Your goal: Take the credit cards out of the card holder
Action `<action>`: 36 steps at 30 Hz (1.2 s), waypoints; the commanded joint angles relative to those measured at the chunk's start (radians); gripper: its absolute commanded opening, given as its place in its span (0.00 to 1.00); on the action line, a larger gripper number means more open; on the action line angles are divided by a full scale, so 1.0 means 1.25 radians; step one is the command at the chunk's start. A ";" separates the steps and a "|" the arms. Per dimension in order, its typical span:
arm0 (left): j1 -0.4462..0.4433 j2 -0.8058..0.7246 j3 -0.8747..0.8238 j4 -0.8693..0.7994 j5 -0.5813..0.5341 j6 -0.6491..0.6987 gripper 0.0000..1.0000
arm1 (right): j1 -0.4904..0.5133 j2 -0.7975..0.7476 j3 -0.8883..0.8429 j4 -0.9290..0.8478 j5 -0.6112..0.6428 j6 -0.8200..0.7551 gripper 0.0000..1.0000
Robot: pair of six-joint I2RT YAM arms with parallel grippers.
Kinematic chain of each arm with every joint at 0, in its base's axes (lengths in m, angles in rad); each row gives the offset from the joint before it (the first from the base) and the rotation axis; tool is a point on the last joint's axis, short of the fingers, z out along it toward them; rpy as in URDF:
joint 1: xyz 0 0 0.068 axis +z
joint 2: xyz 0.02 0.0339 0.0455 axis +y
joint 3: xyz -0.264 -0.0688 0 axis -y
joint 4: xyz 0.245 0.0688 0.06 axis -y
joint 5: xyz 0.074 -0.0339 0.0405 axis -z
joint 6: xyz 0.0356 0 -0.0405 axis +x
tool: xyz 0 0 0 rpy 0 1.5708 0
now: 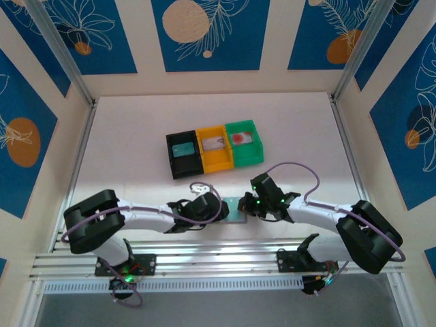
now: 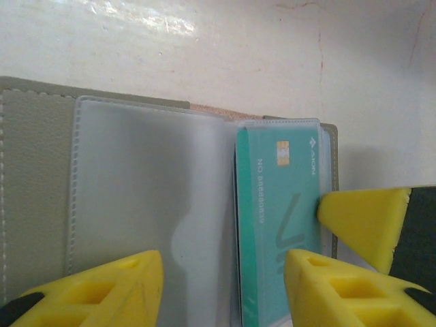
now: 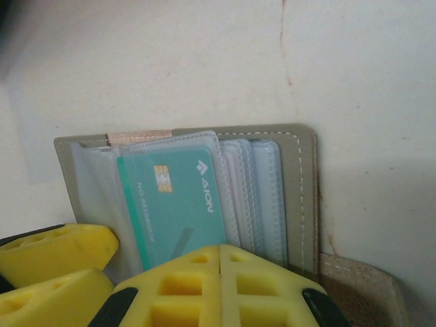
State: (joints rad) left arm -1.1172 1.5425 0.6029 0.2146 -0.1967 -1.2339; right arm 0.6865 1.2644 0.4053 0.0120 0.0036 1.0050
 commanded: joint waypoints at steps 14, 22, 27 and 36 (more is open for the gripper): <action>0.040 -0.050 0.043 0.020 0.001 -0.004 0.48 | -0.009 0.010 -0.046 -0.025 0.017 0.002 0.00; 0.038 -0.023 0.041 0.063 0.029 -0.022 0.45 | -0.009 -0.002 -0.042 -0.031 0.017 0.003 0.00; 0.038 0.020 0.020 0.107 0.044 -0.046 0.44 | -0.009 -0.008 -0.044 -0.035 0.018 0.003 0.00; 0.039 0.062 0.022 0.120 0.052 -0.054 0.40 | -0.009 -0.015 -0.052 -0.037 0.019 0.003 0.00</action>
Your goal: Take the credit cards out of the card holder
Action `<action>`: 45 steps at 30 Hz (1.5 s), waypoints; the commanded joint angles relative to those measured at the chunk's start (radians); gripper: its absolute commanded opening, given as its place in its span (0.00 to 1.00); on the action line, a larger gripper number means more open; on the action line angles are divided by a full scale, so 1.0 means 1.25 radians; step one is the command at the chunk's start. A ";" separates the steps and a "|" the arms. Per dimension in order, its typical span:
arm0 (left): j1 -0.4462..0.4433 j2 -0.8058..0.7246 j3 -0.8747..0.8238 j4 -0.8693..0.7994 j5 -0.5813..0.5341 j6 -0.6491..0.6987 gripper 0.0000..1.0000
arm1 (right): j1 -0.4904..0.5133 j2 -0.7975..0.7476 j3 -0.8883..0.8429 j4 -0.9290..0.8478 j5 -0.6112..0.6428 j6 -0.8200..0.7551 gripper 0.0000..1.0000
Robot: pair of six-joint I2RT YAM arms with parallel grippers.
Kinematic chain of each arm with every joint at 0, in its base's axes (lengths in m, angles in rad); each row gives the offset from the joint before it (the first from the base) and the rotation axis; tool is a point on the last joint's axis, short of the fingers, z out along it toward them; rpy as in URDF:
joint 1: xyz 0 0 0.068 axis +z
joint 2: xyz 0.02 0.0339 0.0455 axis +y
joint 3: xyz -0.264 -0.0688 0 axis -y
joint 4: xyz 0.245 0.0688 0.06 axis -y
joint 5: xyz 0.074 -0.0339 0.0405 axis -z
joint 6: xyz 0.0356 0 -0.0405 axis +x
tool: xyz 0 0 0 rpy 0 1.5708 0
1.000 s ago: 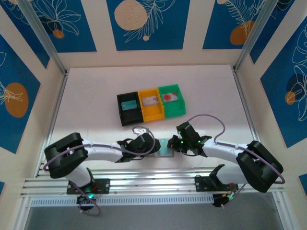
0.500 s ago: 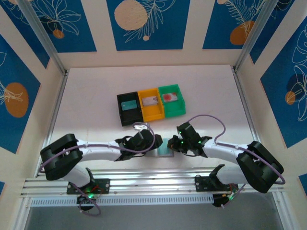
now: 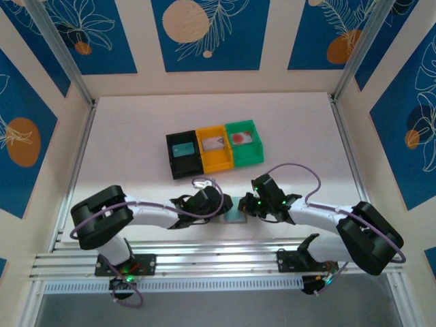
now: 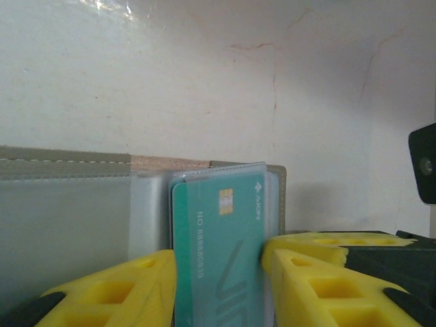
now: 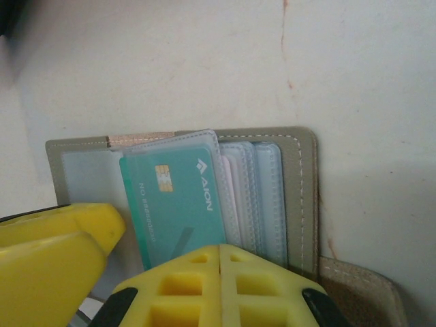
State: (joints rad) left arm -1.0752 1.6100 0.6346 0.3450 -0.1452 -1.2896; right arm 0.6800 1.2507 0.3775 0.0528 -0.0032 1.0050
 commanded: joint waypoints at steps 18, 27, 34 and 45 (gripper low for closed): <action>0.005 0.038 -0.032 0.018 0.008 -0.009 0.33 | -0.006 -0.005 -0.043 -0.063 0.028 0.004 0.00; 0.005 0.069 -0.048 0.066 0.014 -0.024 0.32 | -0.005 -0.006 -0.061 -0.048 0.027 0.015 0.00; 0.005 0.087 -0.056 0.098 0.022 -0.037 0.28 | -0.004 -0.001 -0.069 -0.041 0.028 0.019 0.00; 0.005 0.069 -0.065 0.066 0.013 -0.030 0.27 | -0.004 0.000 -0.075 -0.035 0.031 0.019 0.00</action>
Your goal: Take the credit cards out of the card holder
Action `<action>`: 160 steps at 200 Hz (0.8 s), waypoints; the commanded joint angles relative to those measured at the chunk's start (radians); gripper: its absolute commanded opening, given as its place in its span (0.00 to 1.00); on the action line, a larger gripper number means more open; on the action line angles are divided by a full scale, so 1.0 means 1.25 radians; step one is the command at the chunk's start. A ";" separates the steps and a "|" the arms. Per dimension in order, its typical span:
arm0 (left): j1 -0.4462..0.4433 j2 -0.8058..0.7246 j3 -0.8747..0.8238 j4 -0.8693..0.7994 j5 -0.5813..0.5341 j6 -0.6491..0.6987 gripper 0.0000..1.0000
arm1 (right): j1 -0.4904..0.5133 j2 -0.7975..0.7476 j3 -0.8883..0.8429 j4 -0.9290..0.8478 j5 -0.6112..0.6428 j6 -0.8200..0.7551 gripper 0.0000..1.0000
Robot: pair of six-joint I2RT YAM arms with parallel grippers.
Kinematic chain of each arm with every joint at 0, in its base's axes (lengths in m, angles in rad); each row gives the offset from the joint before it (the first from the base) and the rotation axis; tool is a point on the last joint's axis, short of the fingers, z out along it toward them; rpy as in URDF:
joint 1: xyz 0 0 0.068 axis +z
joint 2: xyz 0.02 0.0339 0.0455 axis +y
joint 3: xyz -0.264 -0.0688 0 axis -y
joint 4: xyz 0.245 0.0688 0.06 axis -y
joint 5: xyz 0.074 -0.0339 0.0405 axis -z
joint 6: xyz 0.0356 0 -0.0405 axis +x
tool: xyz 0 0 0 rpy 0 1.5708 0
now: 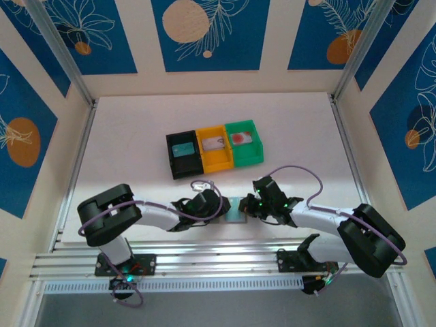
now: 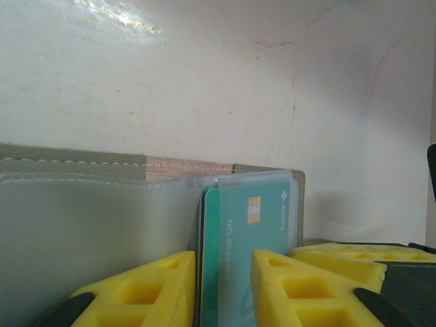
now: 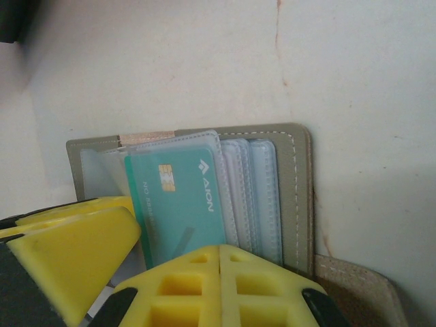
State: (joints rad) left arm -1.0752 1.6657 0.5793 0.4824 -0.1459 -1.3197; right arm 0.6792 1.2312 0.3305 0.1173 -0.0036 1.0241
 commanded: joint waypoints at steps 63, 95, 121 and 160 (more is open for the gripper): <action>0.004 -0.051 0.003 -0.167 -0.023 0.029 0.40 | -0.004 0.011 -0.039 -0.090 0.032 0.004 0.00; 0.002 -0.055 0.037 -0.180 -0.012 0.035 0.43 | -0.002 0.012 -0.037 -0.086 0.030 0.007 0.00; 0.001 -0.068 0.063 -0.207 -0.019 0.044 0.45 | -0.002 0.010 -0.041 -0.088 0.032 0.006 0.00; -0.003 -0.082 0.055 -0.153 -0.032 0.029 0.47 | -0.001 0.015 -0.044 -0.079 0.033 0.009 0.00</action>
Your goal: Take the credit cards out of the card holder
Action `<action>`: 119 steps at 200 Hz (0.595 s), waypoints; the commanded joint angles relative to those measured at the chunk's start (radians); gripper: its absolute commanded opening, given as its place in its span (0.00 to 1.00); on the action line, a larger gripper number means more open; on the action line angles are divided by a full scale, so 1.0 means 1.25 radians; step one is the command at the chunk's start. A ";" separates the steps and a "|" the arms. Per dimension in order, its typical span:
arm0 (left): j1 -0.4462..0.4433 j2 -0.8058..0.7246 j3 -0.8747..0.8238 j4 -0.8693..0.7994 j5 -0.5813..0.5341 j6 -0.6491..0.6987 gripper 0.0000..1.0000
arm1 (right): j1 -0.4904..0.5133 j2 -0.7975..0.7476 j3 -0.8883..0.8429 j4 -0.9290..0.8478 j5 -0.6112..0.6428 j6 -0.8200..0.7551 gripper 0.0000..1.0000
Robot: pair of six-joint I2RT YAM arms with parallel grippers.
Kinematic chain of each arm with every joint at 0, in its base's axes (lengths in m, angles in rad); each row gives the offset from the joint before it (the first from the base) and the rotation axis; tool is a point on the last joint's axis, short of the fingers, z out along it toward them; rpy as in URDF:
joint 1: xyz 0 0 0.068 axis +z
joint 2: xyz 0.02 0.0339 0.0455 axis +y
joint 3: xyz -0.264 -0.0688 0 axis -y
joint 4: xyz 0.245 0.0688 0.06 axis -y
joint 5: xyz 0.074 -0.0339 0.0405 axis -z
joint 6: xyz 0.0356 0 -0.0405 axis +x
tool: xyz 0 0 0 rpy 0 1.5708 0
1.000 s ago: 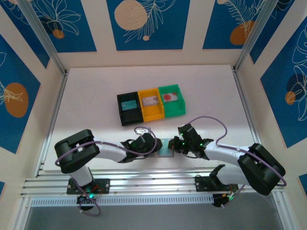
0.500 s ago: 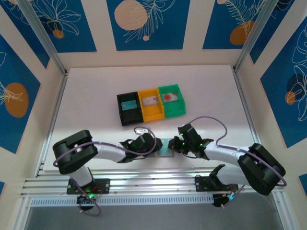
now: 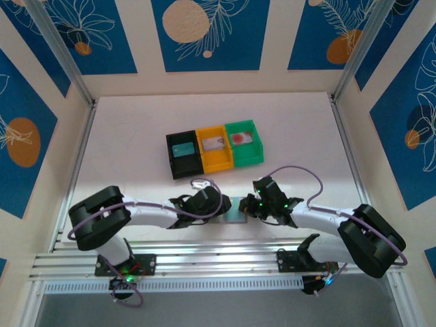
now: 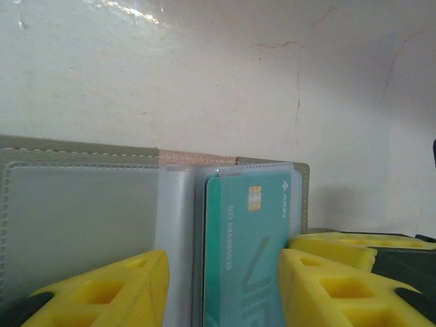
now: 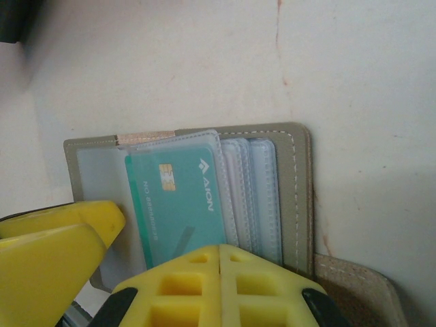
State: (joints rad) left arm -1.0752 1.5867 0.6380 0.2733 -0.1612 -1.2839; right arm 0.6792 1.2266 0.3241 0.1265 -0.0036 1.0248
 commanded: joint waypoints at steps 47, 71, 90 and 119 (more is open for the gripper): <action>-0.011 0.012 -0.006 0.119 -0.002 -0.019 0.48 | 0.000 0.021 -0.040 -0.084 0.034 0.007 0.00; -0.012 0.023 -0.018 0.120 -0.006 -0.027 0.46 | 0.000 0.021 -0.039 -0.083 0.032 0.007 0.00; -0.011 0.024 -0.034 0.117 -0.013 -0.031 0.44 | 0.000 0.021 -0.040 -0.082 0.032 0.006 0.00; -0.011 0.018 -0.038 0.070 -0.029 -0.021 0.43 | 0.000 0.020 -0.040 -0.086 0.032 0.004 0.00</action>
State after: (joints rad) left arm -1.0828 1.6073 0.6014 0.3962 -0.1654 -1.3106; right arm 0.6792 1.2266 0.3183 0.1379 -0.0036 1.0279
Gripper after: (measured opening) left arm 0.431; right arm 0.063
